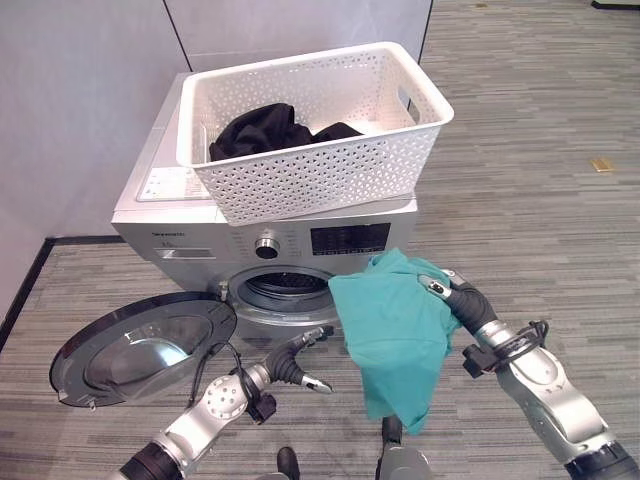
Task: Grab the laundry basket,head to the washer,open it,put in the laundry and shut it.
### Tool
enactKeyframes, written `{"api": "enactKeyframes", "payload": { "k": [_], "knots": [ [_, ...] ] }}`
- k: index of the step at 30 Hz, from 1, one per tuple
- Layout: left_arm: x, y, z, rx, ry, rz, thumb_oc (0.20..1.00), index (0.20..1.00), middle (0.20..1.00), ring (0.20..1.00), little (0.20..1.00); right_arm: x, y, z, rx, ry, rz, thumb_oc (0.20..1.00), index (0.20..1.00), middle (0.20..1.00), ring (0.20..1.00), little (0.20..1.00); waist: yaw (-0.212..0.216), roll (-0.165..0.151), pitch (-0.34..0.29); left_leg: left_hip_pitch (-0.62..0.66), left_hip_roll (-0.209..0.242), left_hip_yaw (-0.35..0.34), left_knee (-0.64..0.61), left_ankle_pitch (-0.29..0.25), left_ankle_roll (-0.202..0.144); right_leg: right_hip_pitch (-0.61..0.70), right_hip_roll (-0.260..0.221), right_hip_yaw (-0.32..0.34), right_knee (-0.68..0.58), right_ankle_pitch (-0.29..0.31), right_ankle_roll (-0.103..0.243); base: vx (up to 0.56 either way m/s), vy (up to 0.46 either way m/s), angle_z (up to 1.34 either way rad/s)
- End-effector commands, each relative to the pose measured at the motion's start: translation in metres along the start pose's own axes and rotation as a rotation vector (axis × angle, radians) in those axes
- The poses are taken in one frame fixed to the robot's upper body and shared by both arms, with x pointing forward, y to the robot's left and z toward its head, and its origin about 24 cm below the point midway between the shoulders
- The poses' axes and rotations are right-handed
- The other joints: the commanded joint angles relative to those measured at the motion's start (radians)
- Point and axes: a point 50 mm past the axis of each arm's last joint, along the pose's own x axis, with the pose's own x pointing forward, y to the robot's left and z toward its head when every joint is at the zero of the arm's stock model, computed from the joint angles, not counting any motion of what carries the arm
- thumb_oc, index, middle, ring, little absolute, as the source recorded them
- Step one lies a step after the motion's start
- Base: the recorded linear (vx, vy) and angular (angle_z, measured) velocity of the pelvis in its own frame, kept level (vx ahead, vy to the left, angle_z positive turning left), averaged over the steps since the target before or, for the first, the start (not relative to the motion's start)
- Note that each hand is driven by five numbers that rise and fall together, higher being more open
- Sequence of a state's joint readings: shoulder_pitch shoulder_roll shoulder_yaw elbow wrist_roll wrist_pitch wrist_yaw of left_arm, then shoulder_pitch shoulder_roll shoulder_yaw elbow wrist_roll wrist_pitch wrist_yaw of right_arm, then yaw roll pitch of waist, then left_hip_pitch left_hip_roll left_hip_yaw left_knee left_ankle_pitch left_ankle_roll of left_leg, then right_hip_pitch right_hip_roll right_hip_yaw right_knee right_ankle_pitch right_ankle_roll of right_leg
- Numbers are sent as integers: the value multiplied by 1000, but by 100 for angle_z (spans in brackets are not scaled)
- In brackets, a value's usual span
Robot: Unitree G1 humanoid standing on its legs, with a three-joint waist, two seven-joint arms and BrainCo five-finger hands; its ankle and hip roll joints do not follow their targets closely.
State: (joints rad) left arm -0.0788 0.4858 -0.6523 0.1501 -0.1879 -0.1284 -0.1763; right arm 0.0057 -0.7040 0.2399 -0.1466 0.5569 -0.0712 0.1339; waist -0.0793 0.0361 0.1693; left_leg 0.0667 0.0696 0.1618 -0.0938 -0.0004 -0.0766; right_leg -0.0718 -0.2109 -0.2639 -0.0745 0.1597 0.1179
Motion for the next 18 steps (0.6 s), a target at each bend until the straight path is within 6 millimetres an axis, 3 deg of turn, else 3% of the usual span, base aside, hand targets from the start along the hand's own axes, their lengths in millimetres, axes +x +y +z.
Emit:
{"api": "enactKeyframes", "payload": {
  "k": [1,9,18],
  "knots": [
    [8,10,16,63,-78,27,1000,1000,1000,1000,1000,21,4,37,22,-203,25,200,200,200,200,200,36,-79,0,41,23,-12,120,-181,15,-73,-116,6,52,8,74,-60,-5,17],
    [25,0,21,47,-101,76,1000,1000,1000,1000,1000,36,25,24,112,-188,24,200,200,200,200,200,77,-106,25,-10,12,-45,145,-174,16,-62,-150,-40,41,21,77,-36,-25,19],
    [38,-6,36,-16,-159,106,1000,1000,1000,1000,1000,57,54,10,155,-126,96,200,200,200,200,200,112,-114,63,-59,12,-78,143,-147,10,-61,-159,-72,35,23,76,-34,-29,19]
  ]
}}
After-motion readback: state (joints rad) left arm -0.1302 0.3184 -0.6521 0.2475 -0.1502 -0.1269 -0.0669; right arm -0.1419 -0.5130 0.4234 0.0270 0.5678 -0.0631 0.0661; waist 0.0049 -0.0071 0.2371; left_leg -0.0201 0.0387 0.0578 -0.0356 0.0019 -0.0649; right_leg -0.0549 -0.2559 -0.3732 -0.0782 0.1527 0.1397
